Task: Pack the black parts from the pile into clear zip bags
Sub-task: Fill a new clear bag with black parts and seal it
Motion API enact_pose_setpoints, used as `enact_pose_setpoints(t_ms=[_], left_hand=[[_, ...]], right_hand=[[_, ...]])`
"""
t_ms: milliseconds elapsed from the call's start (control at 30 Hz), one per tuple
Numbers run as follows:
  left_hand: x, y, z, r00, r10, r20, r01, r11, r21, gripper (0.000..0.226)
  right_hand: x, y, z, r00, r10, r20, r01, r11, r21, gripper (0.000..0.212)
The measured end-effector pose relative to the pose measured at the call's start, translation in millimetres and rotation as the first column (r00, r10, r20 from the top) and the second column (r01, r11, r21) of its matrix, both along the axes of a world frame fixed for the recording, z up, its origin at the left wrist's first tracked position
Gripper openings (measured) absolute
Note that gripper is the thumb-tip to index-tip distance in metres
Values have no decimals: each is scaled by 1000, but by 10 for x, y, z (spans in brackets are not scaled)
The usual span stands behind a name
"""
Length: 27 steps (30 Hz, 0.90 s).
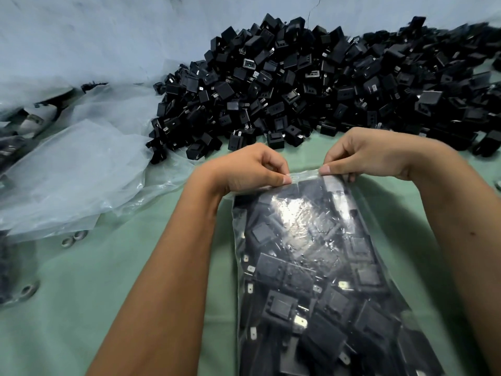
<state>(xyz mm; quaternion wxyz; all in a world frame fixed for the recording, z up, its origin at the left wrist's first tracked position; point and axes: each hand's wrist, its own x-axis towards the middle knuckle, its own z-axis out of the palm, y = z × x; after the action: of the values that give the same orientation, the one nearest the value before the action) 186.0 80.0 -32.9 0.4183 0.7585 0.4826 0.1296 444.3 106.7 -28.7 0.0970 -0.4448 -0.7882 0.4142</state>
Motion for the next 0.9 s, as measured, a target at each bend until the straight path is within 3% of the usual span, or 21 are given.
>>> enact_pose_setpoints(t_ms=[233, 433, 633, 900], left_hand=[[161, 20, -53, 999, 35, -12, -34, 998, 44, 15], [73, 16, -58, 998, -13, 55, 10, 999, 48, 19], [40, 15, -64, 999, 2, 50, -4, 999, 38, 22], [2, 12, -91, 998, 57, 40, -59, 997, 46, 23]], right_hand=[[-83, -4, -63, 999, 13, -49, -8, 995, 99, 32], [-44, 2, -59, 994, -27, -108, 34, 997, 64, 47], [15, 14, -91, 985, -42, -165, 54, 996, 67, 30], [12, 70, -160, 971, -114, -208, 133, 988, 81, 32]])
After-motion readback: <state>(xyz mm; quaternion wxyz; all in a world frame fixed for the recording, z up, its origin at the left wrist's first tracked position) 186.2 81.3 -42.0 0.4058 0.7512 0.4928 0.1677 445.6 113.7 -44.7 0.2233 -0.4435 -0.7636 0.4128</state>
